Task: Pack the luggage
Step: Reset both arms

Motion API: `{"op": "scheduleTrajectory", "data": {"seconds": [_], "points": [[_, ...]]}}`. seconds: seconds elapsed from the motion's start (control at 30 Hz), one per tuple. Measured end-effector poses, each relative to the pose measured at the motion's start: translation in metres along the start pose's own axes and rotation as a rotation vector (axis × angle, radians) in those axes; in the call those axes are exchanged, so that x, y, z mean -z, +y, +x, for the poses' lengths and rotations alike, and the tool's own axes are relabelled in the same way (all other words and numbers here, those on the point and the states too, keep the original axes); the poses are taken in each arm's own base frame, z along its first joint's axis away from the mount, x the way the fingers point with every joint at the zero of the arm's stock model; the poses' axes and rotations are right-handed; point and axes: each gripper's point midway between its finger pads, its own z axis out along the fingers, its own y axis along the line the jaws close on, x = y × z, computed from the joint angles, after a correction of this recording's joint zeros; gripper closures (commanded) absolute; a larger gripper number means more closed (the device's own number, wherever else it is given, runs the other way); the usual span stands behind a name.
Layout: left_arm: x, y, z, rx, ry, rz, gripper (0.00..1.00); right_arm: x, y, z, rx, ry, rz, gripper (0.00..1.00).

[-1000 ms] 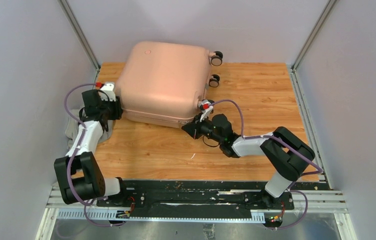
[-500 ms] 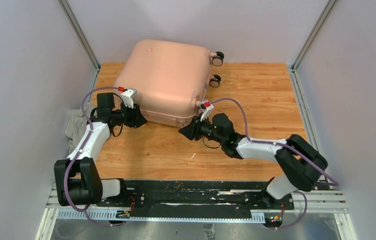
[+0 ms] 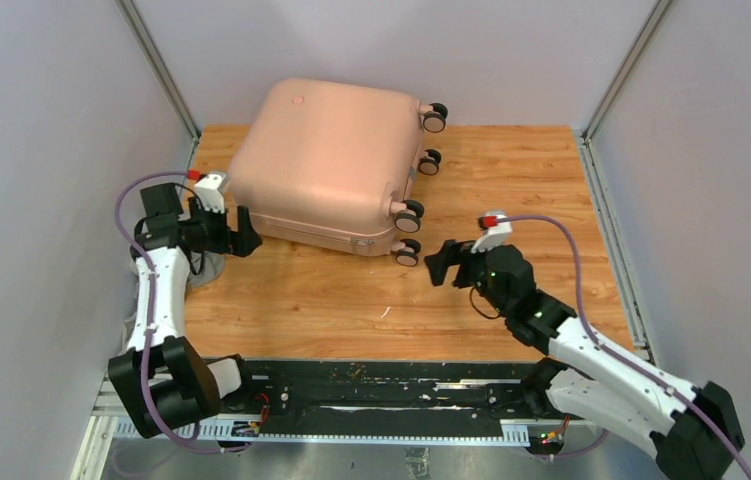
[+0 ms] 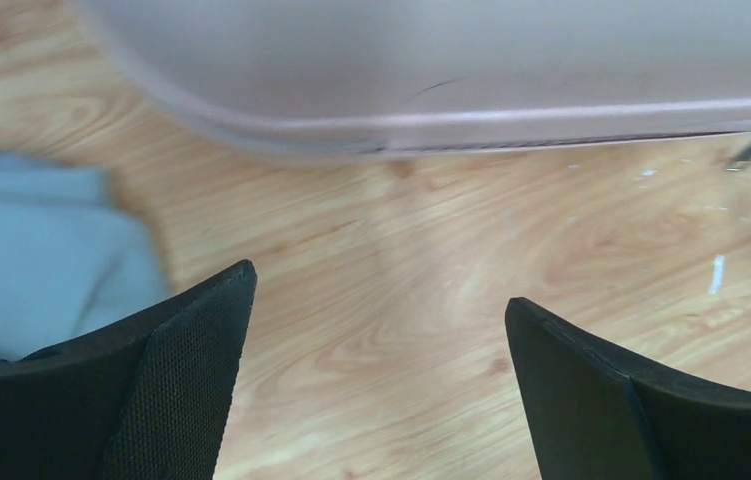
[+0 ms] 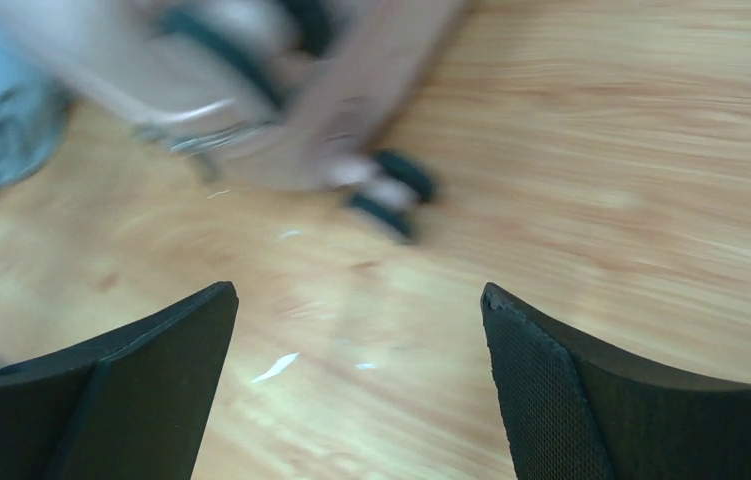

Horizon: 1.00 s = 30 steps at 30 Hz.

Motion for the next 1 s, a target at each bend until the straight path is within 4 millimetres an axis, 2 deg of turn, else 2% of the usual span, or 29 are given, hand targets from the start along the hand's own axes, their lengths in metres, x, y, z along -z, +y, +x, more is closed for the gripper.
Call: {"op": "scheduleTrajectory", "data": {"seconds": [0.1,0.23,0.33,0.43,0.57,0.73,0.87,1.0], "points": [[0.016,0.026,0.006,0.015,0.002,-0.101,0.00,0.022,-0.062,-0.019,-0.020,-0.078,0.235,0.00],[0.011,0.032,0.023,0.017,-0.006,-0.138,0.00,0.057,-0.134,-0.038,-0.003,-0.182,0.545,0.00],[-0.005,0.034,0.053,0.074,-0.027,-0.158,0.00,0.076,-0.170,-0.039,0.062,-0.205,0.720,0.00],[-0.019,0.031,0.076,0.086,-0.073,-0.162,0.00,0.092,-0.202,-0.030,0.125,-0.185,0.882,0.00],[-0.034,0.016,0.078,-0.030,-0.203,-0.135,0.00,0.106,-0.236,-0.013,0.148,-0.121,1.048,0.00],[-0.052,-0.002,0.058,-0.189,-0.325,-0.083,0.00,0.114,-0.266,-0.005,0.142,-0.095,1.178,0.00],[-0.066,0.009,0.040,-0.179,-0.395,-0.102,0.00,0.110,-0.276,-0.008,0.162,-0.130,1.192,0.00],[-0.082,0.023,0.038,-0.108,-0.425,-0.123,0.00,0.099,-0.282,-0.010,0.195,-0.147,1.168,0.00]]}}
